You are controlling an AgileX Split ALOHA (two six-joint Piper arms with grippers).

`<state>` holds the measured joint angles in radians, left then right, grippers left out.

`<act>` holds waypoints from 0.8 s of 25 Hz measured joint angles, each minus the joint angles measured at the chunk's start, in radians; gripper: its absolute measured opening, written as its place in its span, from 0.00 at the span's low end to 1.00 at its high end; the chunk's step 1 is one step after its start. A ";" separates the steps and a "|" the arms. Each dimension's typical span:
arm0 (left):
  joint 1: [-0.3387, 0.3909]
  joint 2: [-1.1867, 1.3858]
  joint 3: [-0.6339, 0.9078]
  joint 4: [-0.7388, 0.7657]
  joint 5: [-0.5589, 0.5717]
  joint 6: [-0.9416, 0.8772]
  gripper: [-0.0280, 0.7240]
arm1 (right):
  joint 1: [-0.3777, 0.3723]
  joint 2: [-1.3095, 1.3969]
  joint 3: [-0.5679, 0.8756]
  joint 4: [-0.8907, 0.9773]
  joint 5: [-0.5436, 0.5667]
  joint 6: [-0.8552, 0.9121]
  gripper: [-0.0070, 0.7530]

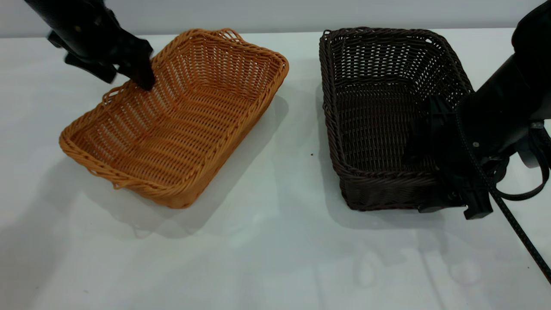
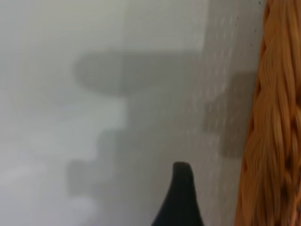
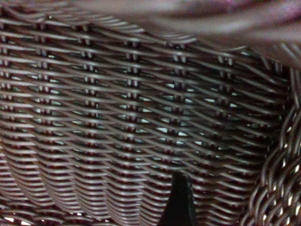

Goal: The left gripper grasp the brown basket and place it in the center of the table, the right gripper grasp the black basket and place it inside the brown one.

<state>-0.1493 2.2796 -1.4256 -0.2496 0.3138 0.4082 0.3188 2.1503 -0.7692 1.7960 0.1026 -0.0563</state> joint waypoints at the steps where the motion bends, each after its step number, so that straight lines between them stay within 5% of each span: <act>1: -0.004 0.020 -0.013 0.000 0.001 0.000 0.80 | 0.000 0.000 0.000 0.000 -0.003 0.000 0.74; 7: -0.015 0.080 -0.038 0.001 -0.005 0.000 0.71 | 0.000 0.001 -0.001 0.000 -0.034 0.000 0.67; 15: -0.015 0.101 -0.042 0.003 -0.019 0.000 0.28 | 0.000 0.001 -0.001 0.000 -0.060 0.000 0.27; 20: -0.015 0.104 -0.042 0.003 -0.023 0.003 0.16 | 0.000 0.001 -0.002 0.004 -0.064 0.003 0.12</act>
<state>-0.1648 2.3837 -1.4671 -0.2465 0.2912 0.4107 0.3188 2.1511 -0.7712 1.7997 0.0386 -0.0537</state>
